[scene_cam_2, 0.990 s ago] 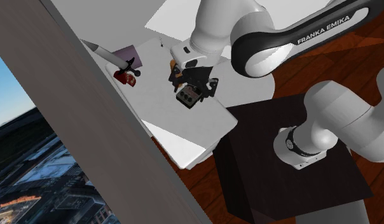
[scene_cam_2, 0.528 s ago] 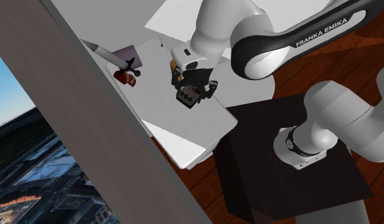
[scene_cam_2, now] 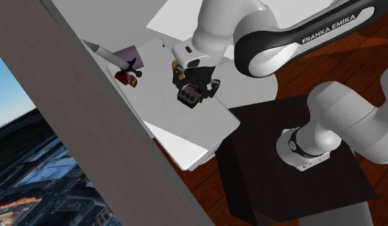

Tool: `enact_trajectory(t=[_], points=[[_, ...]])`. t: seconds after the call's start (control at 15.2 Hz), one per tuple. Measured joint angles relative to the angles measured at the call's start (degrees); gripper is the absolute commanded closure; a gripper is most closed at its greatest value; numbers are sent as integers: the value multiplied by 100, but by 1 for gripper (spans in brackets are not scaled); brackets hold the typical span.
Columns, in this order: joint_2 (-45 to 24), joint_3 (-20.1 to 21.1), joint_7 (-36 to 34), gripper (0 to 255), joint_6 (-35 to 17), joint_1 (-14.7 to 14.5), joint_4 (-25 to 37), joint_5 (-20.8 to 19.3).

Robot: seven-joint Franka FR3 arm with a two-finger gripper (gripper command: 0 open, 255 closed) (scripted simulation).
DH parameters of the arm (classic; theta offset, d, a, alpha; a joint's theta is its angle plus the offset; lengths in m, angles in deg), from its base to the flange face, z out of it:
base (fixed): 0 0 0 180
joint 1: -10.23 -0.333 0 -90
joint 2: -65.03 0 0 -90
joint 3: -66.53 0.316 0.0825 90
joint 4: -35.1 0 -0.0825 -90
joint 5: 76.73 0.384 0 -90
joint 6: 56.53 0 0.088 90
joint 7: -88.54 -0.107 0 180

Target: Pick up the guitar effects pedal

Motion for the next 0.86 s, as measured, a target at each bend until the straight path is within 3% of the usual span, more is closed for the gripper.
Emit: enact_trajectory(t=[0.86], points=[[378,590,-160,255,1029,172,614,112]])
